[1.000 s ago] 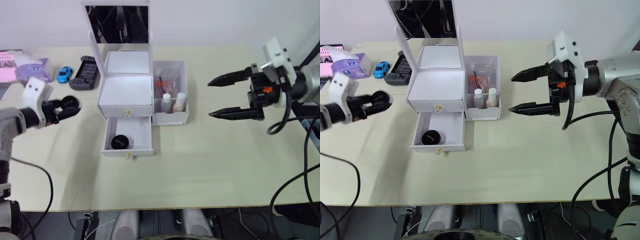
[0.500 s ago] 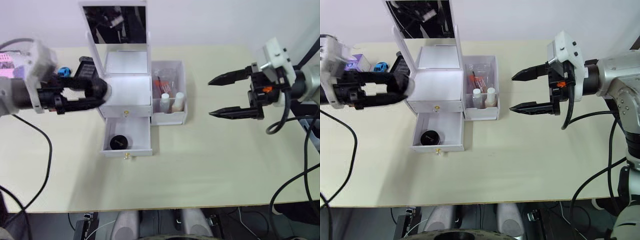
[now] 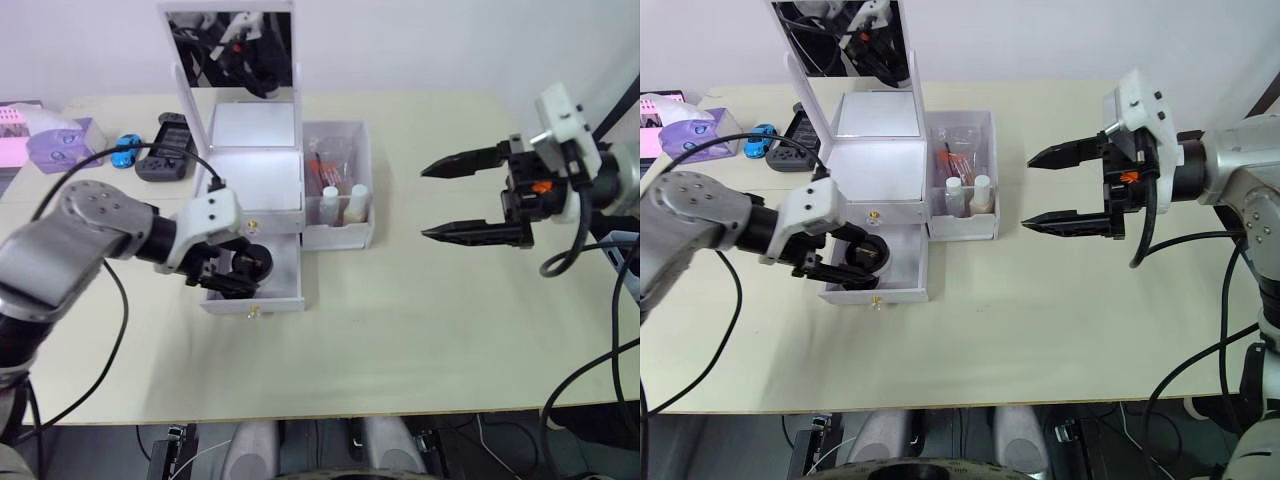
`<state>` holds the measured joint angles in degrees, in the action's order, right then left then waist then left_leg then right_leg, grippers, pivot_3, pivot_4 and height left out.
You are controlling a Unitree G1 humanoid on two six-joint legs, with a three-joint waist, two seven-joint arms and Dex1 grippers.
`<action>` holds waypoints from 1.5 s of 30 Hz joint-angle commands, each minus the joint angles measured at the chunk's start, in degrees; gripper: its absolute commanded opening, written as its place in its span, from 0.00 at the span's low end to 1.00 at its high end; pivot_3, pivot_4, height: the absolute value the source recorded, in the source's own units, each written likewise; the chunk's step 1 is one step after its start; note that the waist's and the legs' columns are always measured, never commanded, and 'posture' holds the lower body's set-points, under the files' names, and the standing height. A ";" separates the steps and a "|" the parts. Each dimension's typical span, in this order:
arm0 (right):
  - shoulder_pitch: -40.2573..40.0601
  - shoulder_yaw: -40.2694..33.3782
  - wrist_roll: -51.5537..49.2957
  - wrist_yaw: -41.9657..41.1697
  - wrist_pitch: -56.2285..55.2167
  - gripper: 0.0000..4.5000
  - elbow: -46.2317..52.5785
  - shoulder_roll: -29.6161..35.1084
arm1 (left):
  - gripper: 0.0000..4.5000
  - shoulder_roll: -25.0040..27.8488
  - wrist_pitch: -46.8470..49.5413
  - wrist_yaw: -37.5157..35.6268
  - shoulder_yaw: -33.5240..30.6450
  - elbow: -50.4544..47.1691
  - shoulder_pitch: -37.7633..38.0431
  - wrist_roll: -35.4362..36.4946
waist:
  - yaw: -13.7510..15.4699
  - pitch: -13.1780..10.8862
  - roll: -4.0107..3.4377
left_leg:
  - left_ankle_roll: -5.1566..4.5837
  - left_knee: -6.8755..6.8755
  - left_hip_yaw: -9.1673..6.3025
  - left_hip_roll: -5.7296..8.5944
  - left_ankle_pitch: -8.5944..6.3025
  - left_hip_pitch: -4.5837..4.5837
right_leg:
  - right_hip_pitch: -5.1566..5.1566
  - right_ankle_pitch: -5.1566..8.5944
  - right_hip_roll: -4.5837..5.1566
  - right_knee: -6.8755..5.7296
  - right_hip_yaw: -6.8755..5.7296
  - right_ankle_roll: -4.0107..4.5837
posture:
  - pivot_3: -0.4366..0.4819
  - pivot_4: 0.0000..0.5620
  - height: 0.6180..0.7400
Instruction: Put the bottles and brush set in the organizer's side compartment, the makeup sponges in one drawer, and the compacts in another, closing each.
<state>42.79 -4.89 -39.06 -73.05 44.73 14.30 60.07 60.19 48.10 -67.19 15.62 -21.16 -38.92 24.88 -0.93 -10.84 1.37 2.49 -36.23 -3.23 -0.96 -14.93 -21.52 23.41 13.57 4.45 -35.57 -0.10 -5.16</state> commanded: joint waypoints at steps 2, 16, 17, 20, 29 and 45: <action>1.10 -1.97 -1.53 1.55 1.25 1.00 2.82 0.99 | 0.59 -3.49 0.39 2.38 1.92 -0.40 -2.24 -2.92 | 0.11 0.00 0.00 | 0.00 -0.02 0.00 0.00 0.00 -0.02 | 0.00 -0.01 0.00 0.01 0.01 -0.02 | 0.48 0.27 1.00; 0.72 -3.04 -3.90 4.66 4.09 1.00 6.06 1.68 | 0.59 -7.81 -2.24 2.64 7.73 2.29 -2.49 -11.88 | 0.20 0.00 0.00 | 0.00 -0.07 -0.03 0.00 0.00 -0.02 | -0.04 -0.01 0.00 0.00 0.01 -0.02 | 0.48 0.27 1.00; 0.73 -2.99 -3.94 4.72 4.07 1.00 6.06 1.72 | 0.59 -8.28 -1.54 2.89 7.56 2.34 -2.38 -11.72 | 0.18 0.00 0.00 | 0.00 -0.07 -0.03 0.00 0.00 -0.01 | -0.04 -0.01 0.00 0.00 0.01 -0.02 | 0.48 0.27 1.00; 0.93 -2.88 -4.24 5.02 4.34 1.00 6.23 1.82 | 0.70 -8.49 -0.61 2.80 8.09 2.11 -1.91 -12.34 | 0.16 0.00 0.00 | 0.00 -0.06 -0.04 0.00 0.00 -0.01 | -0.04 -0.01 0.00 0.00 0.01 -0.03 | 0.48 0.27 1.00; 1.40 -2.31 -4.33 5.44 4.24 1.00 5.80 1.91 | 0.99 -8.98 0.69 2.07 6.45 2.48 -3.18 -11.98 | 0.13 0.00 0.00 | 0.00 -0.07 -0.04 0.00 0.00 0.00 | -0.04 -0.01 0.00 -0.01 0.01 -0.03 | 0.48 0.27 1.00; 3.61 -0.53 -4.76 1.56 2.61 1.00 2.76 0.81 | 0.99 -7.17 5.40 -1.32 -29.53 -8.52 17.54 14.59 | -0.07 0.00 0.00 | 0.00 -0.03 -0.05 -0.01 0.00 0.06 | -0.03 0.00 0.00 -0.06 0.00 -0.05 | 0.48 0.27 1.00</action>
<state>45.07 -4.71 -43.51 -70.68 48.28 16.86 60.42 52.64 53.58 -68.62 -9.08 -27.56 -22.75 36.70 -1.00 -10.84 1.37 2.49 -36.28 -3.28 -0.97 -14.93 -21.46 23.37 13.59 4.46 -35.63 -0.10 -5.18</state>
